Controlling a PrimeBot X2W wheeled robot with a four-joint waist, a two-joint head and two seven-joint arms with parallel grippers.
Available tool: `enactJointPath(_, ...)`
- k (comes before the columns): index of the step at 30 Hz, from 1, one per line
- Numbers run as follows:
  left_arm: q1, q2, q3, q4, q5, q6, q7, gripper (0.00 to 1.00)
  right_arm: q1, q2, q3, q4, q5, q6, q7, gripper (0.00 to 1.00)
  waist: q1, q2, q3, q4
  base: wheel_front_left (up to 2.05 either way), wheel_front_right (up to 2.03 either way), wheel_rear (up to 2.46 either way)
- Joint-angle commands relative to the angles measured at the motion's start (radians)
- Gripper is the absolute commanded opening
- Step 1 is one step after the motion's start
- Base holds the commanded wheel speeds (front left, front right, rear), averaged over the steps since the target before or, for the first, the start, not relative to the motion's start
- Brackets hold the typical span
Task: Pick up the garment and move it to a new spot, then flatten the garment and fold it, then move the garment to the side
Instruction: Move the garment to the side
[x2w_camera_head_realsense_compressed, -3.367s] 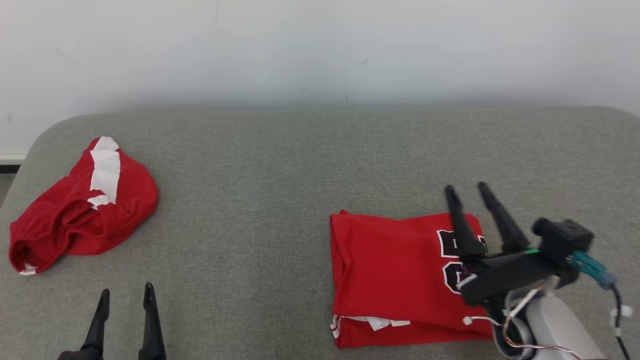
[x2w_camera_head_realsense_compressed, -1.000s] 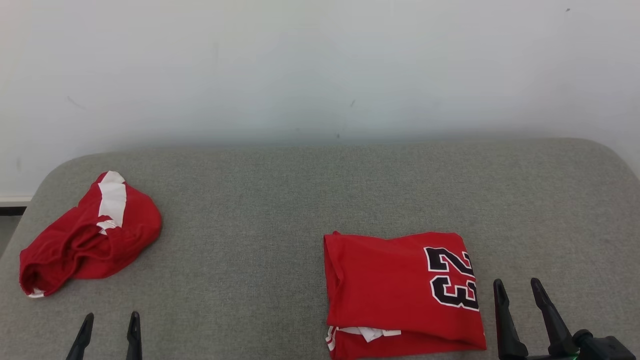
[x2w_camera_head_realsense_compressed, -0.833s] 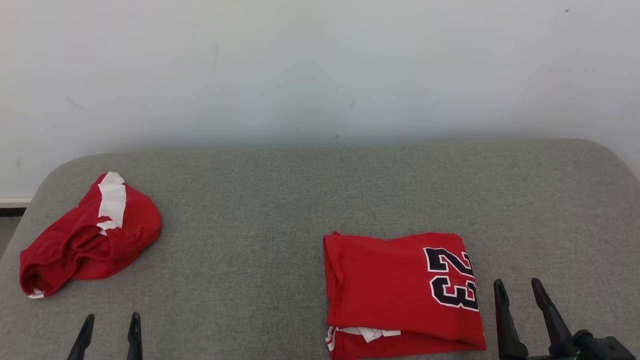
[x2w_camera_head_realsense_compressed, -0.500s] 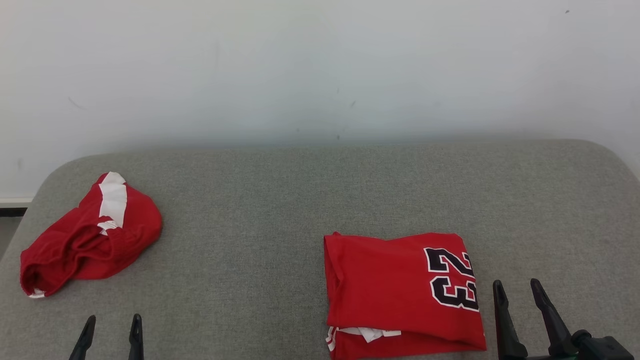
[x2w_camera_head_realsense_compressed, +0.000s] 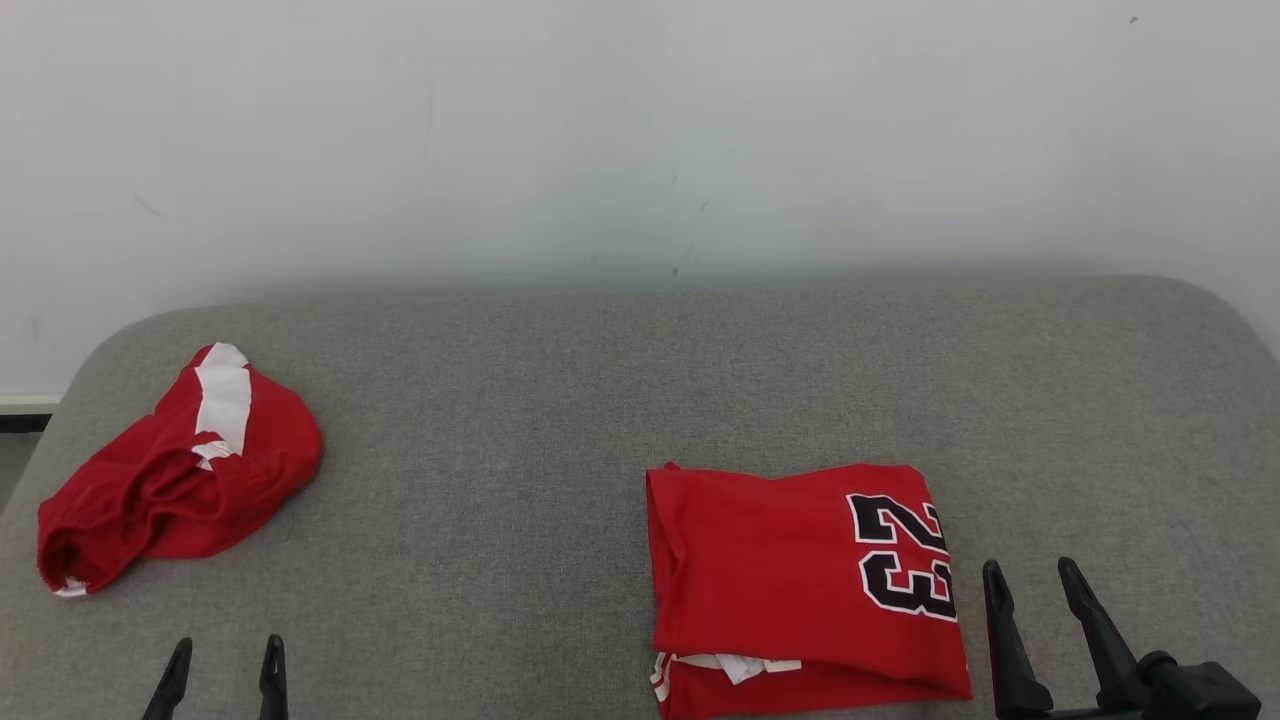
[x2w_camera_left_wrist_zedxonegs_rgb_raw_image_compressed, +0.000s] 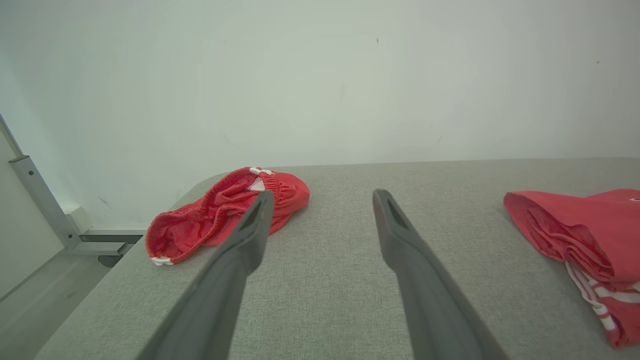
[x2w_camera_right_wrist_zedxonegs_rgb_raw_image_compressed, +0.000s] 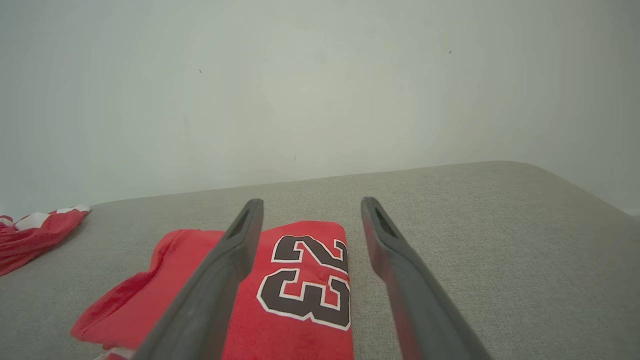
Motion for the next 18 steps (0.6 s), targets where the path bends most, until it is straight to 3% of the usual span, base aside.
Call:
enactJointPath(1, 0.012, 0.0, 0.001, 0.004, 0.005, 0.007, -0.003, 1.0, -0.001, 0.008, -0.004, -0.011, -0.011, -0.003, 0.008, 1.0, 0.0, 0.0, 0.0, 0.0, 0.0, 0.0, 0.0)
enactJointPath(18, 0.018, 0.01, -0.001, -0.008, -0.015, 0.029, 0.025, 1.0, 0.011, 0.018, -0.018, -0.047, -0.027, -0.003, 0.04, 1.0, 0.0, 0.0, 0.003, 0.001, 0.0, 0.0, 0.0)
